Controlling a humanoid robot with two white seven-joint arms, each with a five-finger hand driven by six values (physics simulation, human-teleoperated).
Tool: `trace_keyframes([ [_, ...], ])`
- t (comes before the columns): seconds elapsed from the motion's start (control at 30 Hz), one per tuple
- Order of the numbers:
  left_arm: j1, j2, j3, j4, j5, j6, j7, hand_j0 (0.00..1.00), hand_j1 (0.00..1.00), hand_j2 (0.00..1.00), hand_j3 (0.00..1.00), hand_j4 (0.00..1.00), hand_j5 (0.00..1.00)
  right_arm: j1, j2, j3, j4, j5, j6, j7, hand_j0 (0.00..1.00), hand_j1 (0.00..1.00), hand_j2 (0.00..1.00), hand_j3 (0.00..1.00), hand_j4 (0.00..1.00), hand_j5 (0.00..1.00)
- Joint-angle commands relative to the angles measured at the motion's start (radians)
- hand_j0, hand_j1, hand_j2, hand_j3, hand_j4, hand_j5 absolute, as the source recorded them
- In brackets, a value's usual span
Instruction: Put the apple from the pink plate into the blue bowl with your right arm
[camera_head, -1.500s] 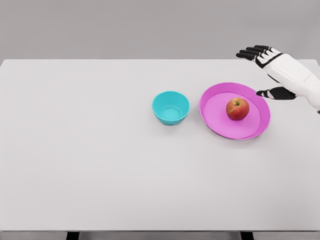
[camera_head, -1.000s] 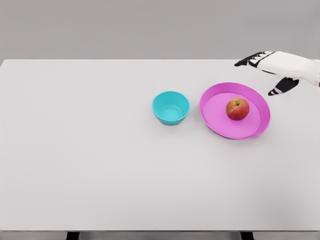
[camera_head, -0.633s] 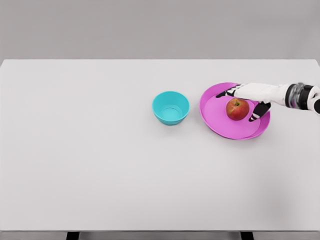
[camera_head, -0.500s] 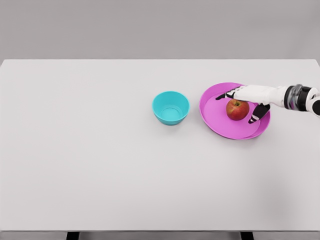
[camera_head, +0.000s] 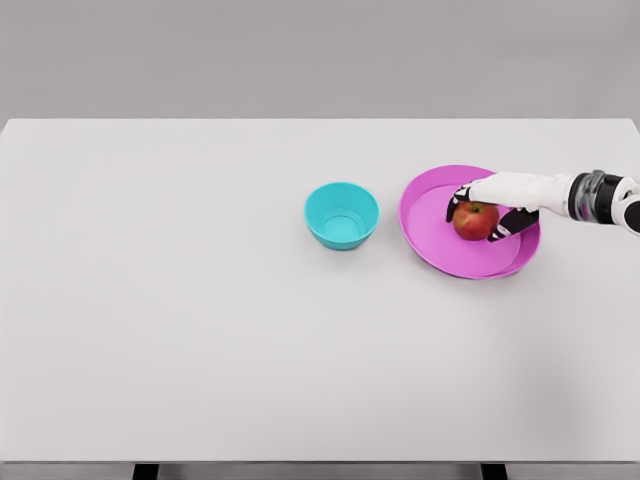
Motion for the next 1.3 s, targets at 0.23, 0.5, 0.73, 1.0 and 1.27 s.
trace_keyframes([
  [0.23, 0.000, 0.000, 0.000, 0.000, 0.000, 0.000, 0.000, 1.00, 1.00, 1.00, 1.00, 1.00, 1.00, -0.035, 0.008, -0.007, -0.001, 0.002, 0.003, 0.001, 0.39, 0.39, 0.39, 0.39, 0.39, 0.39],
  [0.5, 0.000, 0.000, 0.000, 0.000, 0.000, 0.000, 0.000, 1.00, 1.00, 1.00, 1.00, 1.00, 1.00, -0.095, 0.110, -0.007, -0.016, 0.022, 0.003, 0.001, 0.39, 0.39, 0.39, 0.39, 0.39, 0.39],
  [0.73, 0.000, 0.000, 0.000, 0.000, 0.000, 0.001, 0.000, 1.00, 1.00, 1.00, 1.00, 1.00, 1.00, -0.112, 0.131, -0.001, -0.119, 0.022, -0.002, 0.001, 0.39, 0.39, 0.39, 0.39, 0.39, 0.39],
  [1.0, 0.000, 0.000, 0.000, 0.000, -0.001, 0.000, 0.000, 1.00, 1.00, 1.00, 1.00, 1.00, 1.00, -0.158, 0.238, 0.067, -0.121, 0.032, 0.001, 0.001, 0.39, 0.39, 0.39, 0.39, 0.39, 0.39],
  [1.27, 0.000, 0.000, 0.000, 0.000, 0.000, 0.000, 0.000, 1.00, 1.00, 1.00, 1.00, 1.00, 1.00, -0.184, 0.283, 0.136, -0.089, 0.043, 0.010, 0.001, 0.40, 0.40, 0.40, 0.40, 0.40, 0.40],
])
